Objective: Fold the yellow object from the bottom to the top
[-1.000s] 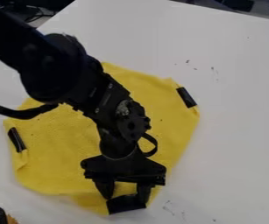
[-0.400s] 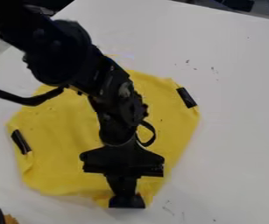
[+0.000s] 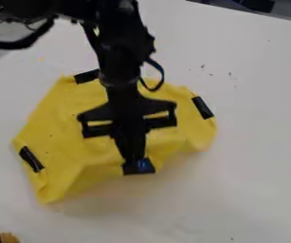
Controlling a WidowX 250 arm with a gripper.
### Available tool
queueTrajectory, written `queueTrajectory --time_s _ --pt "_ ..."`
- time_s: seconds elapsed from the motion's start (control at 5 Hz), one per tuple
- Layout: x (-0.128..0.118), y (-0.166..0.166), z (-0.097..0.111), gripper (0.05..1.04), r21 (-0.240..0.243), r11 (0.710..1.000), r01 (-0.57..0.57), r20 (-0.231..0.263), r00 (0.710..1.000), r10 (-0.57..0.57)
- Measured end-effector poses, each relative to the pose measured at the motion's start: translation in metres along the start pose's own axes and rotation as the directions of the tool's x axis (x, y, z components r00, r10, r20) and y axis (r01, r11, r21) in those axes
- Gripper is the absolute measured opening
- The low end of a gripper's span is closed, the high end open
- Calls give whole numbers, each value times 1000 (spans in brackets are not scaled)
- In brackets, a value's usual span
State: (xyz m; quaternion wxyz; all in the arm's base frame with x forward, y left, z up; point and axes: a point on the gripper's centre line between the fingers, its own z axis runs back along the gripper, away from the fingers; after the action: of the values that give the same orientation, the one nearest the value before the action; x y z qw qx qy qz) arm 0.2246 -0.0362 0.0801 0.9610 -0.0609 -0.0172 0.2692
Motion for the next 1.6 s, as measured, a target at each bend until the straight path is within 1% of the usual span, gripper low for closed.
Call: queueTrajectory --time_s 0.2,0.4,0.6,0.8,1.0,1.2,1.4,1.6 --pt "36 16 -2 54 -74 997 -33 18 999 35" --pt "81 37 -13 54 -116 993 -12 -1 1000 12" --pt "126 53 -18 54 -122 992 26 -13 1000 -27" --pt "155 64 -21 54 -129 991 46 -34 998 -51" --pt "171 70 -29 79 -125 990 67 -71 995 -76" --pt "171 72 -41 233 -128 990 64 -93 993 -77" --pt "171 71 -41 499 -132 988 76 -93 992 -89" --pt "171 75 -37 808 -76 992 96 -110 989 -104"
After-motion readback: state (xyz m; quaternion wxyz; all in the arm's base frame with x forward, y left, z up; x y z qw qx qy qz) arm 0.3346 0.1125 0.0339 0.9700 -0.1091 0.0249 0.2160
